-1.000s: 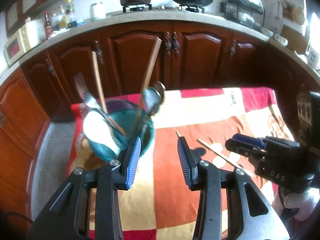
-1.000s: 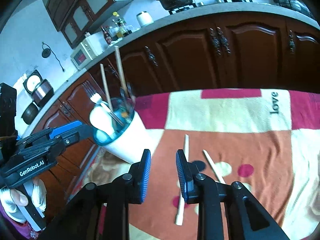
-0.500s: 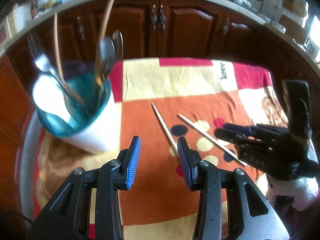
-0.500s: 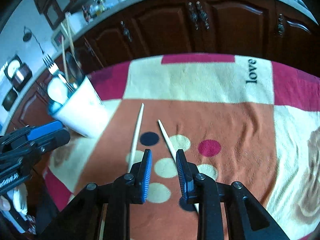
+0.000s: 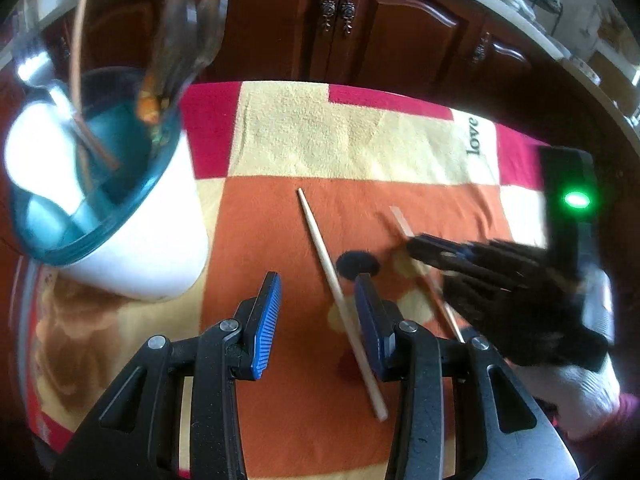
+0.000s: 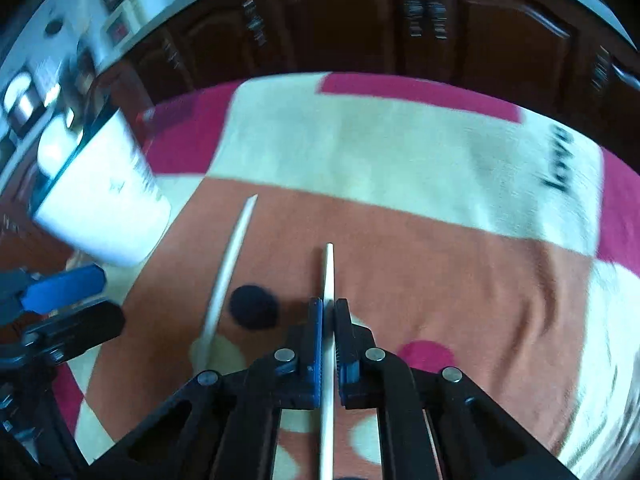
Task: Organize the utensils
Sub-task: 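Grasp a chopstick with the right tool while the left tool grasps the other chopstick, then lift both chopsticks and drop them into the holder, opening both tools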
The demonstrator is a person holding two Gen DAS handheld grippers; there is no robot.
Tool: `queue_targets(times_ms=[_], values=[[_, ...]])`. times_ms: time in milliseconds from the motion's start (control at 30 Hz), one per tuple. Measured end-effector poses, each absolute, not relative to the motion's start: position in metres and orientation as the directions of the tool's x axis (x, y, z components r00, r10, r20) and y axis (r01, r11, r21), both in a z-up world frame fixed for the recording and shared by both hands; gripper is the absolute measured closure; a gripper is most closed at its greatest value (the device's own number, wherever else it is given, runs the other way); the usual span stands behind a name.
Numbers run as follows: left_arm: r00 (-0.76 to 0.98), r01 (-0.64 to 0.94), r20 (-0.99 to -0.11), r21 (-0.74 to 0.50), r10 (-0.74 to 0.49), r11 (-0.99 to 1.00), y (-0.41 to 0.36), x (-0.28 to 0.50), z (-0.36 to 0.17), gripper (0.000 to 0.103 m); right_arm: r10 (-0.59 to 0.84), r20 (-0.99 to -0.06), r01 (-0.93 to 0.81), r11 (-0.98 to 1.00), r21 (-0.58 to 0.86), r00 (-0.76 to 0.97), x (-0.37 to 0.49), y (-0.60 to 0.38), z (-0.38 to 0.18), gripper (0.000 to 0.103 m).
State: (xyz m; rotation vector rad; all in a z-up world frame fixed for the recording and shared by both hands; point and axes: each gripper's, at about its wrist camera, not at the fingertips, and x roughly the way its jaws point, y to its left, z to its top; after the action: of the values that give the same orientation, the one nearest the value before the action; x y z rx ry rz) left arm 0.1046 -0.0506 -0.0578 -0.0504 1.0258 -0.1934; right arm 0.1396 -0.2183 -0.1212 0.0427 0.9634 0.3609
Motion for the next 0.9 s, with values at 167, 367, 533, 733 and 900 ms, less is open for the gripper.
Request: queue_targets(times_ms=[167,367,533,733,900], values=[[0.519,0.095,-0.847,-0.079,-0.117,0.992,-0.073,0.129,-0.075,0.065,0.355,-0.773,-0.207,0.935,0.288,0.526,0.133,-0.260,-0.118,0.098],[0.508,0.038,-0.860,-0.039,-0.053,0.999,-0.085,0.163,-0.090,0.066,0.415,-0.762,-0.196,0.909,0.367,0.497,0.135,-0.273,-0.118,0.098],[0.437,0.023,-0.898,-0.035,-0.041,0.999,-0.088,0.182,-0.107,0.066,0.416,-0.788,-0.183,0.909,0.374,0.454,0.149,-0.273,-0.124,0.098],[0.447,0.035,-0.892,-0.059,-0.069,0.998,-0.086,0.186,-0.110,0.068,0.403,-0.800,-0.194,0.915,0.353,0.444,0.162,-0.262,-0.126,0.098],[0.427,0.096,-0.887,-0.145,-0.172,0.985,-0.085,0.178,-0.108,0.097,0.404,-0.806,-0.158,0.914,0.374,0.433,0.173,-0.263,-0.125,0.098]])
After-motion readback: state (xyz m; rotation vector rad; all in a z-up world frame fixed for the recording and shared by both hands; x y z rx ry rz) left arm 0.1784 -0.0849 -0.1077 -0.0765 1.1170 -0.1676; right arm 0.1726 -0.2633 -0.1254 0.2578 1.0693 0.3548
